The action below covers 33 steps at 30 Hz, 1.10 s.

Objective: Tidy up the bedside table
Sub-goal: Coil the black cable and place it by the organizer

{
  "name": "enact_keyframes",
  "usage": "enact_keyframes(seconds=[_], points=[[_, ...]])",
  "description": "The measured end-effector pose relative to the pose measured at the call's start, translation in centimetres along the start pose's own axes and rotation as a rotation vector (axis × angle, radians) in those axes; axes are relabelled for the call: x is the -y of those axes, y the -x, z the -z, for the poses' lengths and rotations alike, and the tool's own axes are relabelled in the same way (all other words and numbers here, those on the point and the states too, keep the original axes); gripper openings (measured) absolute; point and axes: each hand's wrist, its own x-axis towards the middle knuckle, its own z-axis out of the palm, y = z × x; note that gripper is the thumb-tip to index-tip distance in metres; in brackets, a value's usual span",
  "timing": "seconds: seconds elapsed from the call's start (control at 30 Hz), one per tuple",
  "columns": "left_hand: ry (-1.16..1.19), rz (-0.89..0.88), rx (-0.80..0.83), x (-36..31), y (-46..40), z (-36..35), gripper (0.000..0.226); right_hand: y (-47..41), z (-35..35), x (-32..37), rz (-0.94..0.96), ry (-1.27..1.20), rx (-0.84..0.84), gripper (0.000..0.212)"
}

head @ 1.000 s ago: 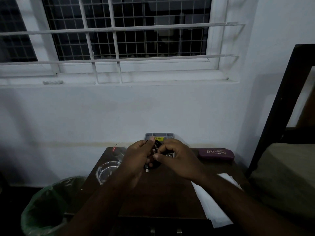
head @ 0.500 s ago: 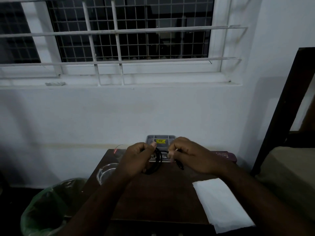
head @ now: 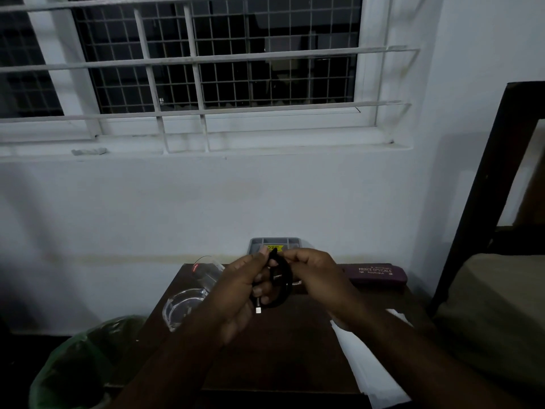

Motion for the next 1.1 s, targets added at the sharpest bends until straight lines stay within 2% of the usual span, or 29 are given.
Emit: enact_keyframes(seconds=[0.07, 0.2, 0.47, 0.57, 0.7, 0.83, 0.9, 1.03, 1.1], points=[[-0.020, -0.040, -0.037, -0.2, 0.0, 0.1, 0.031, 0.3, 0.5, 0.4, -0.067, -0.127, 0.066, 0.025], [-0.059, -0.079, -0.071, -0.1, -0.1, 0.2, 0.029, 0.7, 0.4, 0.3, -0.009, -0.066, 0.091, 0.012], [-0.165, -0.171, 0.009, -0.3, -0.3, 0.7, 0.029, 0.2, 0.3, 0.1, -0.036, -0.183, 0.081, 0.020], [-0.209, -0.217, 0.029, -0.3, -0.3, 1.0, 0.030, 0.2, 0.2, 0.0, -0.059, -0.265, 0.149, 0.019], [-0.256, -0.245, 0.043, -0.4, -0.3, 1.2, 0.046, 0.1, 0.0, -0.3, -0.011, -0.338, 0.145, 0.023], [-0.281, -0.261, 0.004, -0.6, -0.1, 1.9, 0.040, 0.0, -0.1, -0.3, -0.036, -0.339, 0.251, 0.023], [-0.270, -0.268, -0.033, -0.3, 0.0, 1.9, 0.041, 0.1, -0.2, -0.3, -0.059, -0.275, 0.296, 0.029], [-0.164, -0.248, -0.070, 0.3, 0.0, 1.7, 0.042, 0.1, -0.5, -0.7, 0.028, 0.081, 0.181, 0.009], [-0.148, -0.252, -0.080, 0.4, -0.2, 1.8, 0.037, 0.0, -0.4, -0.6, 0.014, 0.123, 0.240, 0.015]])
